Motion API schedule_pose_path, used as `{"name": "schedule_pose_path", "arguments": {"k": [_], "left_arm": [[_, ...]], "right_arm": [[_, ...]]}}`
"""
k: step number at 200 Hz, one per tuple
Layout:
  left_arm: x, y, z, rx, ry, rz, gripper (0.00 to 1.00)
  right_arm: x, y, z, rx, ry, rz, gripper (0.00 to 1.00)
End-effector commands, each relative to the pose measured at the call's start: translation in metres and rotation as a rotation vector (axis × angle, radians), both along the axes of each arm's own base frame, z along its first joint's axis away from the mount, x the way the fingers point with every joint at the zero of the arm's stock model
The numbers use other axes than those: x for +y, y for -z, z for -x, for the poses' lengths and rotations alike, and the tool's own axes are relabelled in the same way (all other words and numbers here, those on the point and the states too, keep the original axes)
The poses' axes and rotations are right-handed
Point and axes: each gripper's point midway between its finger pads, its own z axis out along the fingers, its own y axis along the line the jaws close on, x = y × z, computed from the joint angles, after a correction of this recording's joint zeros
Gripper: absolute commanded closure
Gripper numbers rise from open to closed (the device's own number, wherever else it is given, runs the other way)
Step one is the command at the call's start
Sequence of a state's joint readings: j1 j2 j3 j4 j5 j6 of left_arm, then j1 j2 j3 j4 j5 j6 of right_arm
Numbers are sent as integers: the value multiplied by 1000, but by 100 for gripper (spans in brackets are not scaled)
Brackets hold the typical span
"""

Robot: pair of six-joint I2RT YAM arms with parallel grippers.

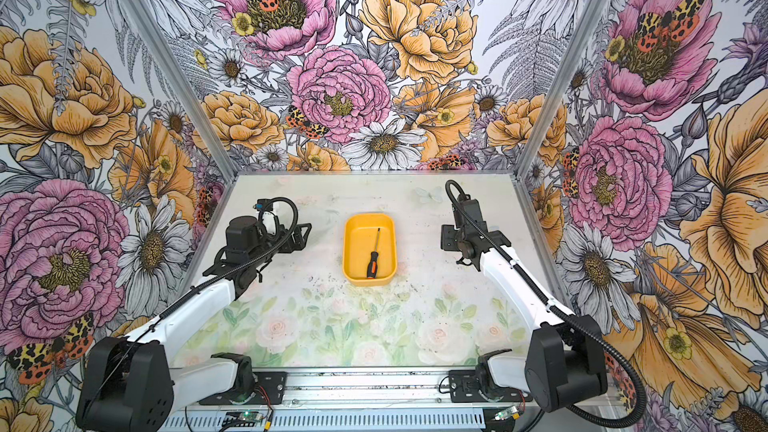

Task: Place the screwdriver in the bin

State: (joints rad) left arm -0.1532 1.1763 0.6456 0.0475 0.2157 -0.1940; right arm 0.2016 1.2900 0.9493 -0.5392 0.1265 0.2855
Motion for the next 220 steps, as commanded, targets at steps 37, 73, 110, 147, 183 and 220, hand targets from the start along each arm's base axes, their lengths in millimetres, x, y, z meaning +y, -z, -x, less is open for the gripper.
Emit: {"name": "schedule_pose_path", "arguments": {"k": [37, 73, 110, 147, 183, 220], "left_arm": [[14, -18, -2, -110, -26, -140, 1], [22, -25, -7, -158, -48, -159, 1], [25, -25, -9, -179, -54, -158, 1], [27, -23, -8, -192, -60, -164, 1], [34, -24, -6, -218, -85, -204, 1], [41, -28, -1, -295, -110, -244, 1]], "right_arm": [[-28, -3, -8, -116, 24, 30, 34], [-45, 3, -14, -189, 54, 41, 34], [-55, 7, -16, -257, 66, 74, 34], [-56, 8, -18, -331, 62, 93, 34], [-60, 11, -20, -365, 73, 117, 34], [-65, 14, -20, -400, 92, 143, 34]]}}
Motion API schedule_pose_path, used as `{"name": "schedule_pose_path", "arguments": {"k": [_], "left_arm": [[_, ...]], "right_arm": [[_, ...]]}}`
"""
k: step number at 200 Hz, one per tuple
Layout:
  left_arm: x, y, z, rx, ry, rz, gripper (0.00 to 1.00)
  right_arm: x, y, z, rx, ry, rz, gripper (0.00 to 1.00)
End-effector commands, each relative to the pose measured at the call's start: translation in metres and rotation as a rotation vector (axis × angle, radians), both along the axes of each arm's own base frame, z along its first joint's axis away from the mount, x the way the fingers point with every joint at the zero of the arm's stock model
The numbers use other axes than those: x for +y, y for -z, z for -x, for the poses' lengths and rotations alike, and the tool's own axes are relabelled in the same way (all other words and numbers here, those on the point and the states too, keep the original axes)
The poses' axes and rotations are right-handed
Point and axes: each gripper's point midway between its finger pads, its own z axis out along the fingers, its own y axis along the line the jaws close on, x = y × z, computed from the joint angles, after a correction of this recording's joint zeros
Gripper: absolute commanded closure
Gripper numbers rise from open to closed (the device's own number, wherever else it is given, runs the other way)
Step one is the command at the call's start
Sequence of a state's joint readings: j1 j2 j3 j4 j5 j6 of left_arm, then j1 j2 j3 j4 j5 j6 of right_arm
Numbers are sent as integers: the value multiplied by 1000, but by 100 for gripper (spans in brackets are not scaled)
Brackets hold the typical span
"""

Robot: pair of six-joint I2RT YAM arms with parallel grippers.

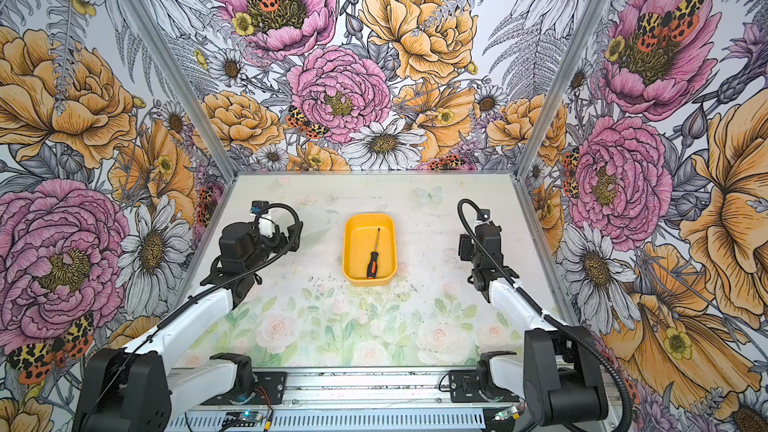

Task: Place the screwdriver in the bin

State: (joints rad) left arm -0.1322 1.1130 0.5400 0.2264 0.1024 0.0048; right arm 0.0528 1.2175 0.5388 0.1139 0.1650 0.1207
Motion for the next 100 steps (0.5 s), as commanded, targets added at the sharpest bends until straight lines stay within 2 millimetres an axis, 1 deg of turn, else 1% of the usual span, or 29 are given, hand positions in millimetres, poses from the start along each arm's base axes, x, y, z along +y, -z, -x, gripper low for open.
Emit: {"name": "schedule_pose_path", "arguments": {"k": [1, 23, 51, 58, 100], "left_arm": [[14, -15, -1, -102, -49, -45, 1], [23, -14, 0, -123, -76, -49, 1], [30, -8, -1, -131, -88, -46, 1], [31, -9, -1, -135, -92, -46, 1], [41, 4, -4, -123, -113, -47, 1]], "right_arm": [[-7, -15, -7, -95, 23, 33, 34], [-7, -15, -9, -148, 24, 31, 34], [-14, -11, -9, -191, 62, 51, 35], [-14, -10, -9, -198, 63, 55, 35], [-12, -10, -12, -242, 50, 48, 35]]}}
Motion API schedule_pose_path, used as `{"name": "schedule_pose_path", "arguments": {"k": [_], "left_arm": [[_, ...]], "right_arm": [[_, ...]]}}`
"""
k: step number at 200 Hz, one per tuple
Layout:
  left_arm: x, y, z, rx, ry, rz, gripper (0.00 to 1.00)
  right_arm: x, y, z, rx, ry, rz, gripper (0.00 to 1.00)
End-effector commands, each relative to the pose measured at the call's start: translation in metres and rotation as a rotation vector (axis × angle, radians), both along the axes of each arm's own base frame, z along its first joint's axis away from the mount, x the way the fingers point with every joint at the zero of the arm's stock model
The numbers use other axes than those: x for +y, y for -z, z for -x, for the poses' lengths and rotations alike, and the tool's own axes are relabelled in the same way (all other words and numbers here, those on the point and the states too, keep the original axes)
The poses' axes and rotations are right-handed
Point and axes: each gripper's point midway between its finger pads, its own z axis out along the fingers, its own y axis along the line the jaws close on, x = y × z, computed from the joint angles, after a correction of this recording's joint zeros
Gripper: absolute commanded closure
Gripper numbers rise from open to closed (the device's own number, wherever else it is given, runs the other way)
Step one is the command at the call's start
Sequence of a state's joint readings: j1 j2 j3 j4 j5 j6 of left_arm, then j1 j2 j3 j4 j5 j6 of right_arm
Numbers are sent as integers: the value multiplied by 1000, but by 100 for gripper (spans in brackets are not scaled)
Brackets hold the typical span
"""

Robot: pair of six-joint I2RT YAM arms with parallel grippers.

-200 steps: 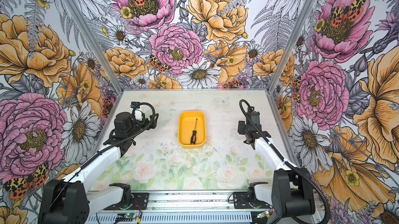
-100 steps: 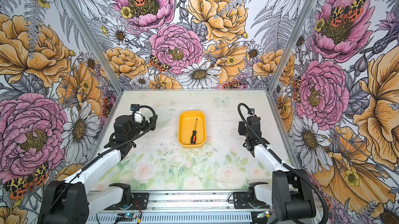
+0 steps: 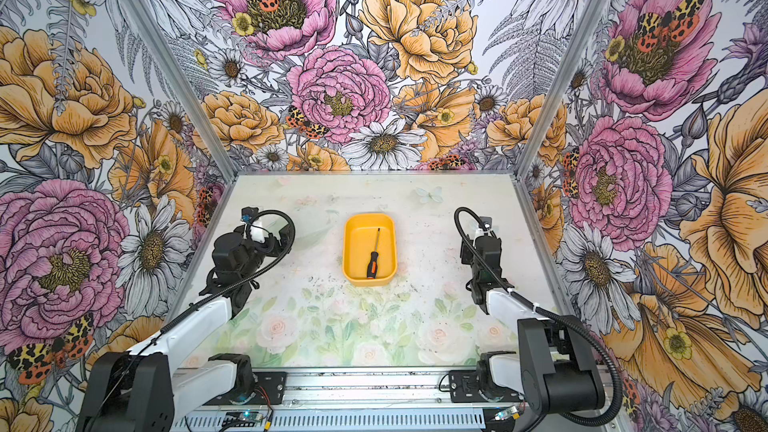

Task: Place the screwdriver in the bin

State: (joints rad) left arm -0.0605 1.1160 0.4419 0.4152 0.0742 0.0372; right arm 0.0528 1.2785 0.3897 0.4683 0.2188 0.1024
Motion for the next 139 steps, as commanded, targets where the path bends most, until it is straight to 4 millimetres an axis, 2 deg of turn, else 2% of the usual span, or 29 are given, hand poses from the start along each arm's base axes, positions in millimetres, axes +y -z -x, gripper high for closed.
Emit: {"name": "schedule_pose_path", "arguments": {"k": [1, 59, 103, 139], "left_arm": [[9, 1, -3, -28, -23, -17, 1], [20, 20, -8, -28, -42, -11, 1], [32, 31, -19, -70, -65, 11, 1], [34, 47, -28, -44, -52, 25, 1]], "right_arm": [[-3, -19, -9, -100, 10, 16, 35], [-3, -23, -22, -139, 8, 34, 35], [-9, -14, -26, -154, 41, 47, 35], [-14, -7, -29, -151, 61, 33, 35]]}}
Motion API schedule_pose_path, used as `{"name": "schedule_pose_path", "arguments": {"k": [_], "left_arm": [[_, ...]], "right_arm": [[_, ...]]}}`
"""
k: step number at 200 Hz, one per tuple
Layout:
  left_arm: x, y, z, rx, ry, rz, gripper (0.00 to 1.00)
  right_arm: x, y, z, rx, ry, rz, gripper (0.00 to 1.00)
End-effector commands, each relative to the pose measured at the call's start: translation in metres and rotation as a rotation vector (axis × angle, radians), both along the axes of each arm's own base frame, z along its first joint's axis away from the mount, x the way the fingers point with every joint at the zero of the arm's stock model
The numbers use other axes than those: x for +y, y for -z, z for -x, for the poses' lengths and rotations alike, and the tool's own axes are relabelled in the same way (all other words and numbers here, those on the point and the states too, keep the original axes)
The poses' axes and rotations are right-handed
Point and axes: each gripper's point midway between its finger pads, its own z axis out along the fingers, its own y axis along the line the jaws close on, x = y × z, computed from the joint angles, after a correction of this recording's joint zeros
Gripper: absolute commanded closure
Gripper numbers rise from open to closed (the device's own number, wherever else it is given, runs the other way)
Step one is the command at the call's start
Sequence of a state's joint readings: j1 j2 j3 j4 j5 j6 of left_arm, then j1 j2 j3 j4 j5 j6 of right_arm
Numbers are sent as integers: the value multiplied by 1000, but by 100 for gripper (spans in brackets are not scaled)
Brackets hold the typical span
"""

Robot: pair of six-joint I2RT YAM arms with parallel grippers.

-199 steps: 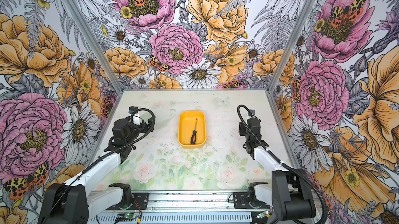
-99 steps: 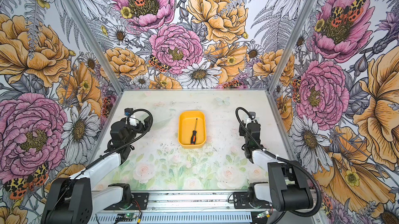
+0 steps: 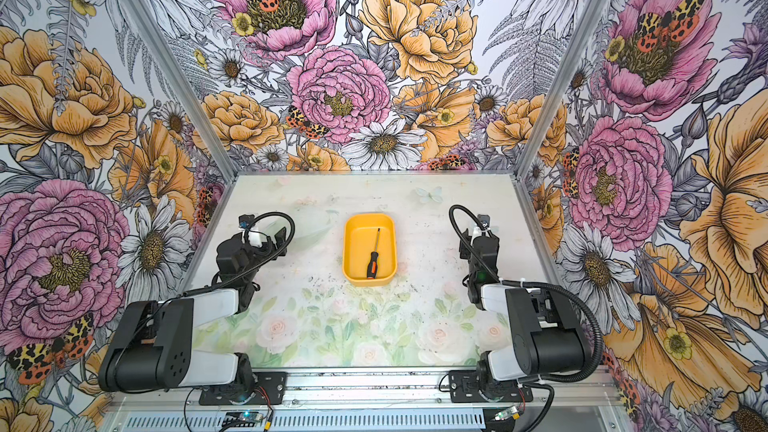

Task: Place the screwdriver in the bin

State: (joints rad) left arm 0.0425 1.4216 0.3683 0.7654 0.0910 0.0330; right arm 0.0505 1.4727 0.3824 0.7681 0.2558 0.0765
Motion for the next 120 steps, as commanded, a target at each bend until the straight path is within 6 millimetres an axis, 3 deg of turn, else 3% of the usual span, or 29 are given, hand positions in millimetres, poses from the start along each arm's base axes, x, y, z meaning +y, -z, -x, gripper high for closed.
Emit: {"name": "schedule_pose_path", "arguments": {"k": [1, 51, 120], "left_arm": [[-3, -13, -7, -75, 37, 14, 1], [-2, 3, -12, -62, 33, 15, 1], [7, 4, -14, -53, -24, 21, 1]], "right_arm": [[-8, -12, -6, -59, 33, 0, 35], [-14, -5, -5, -69, 56, -13, 35], [-15, -4, -5, -66, 57, -12, 33]]}}
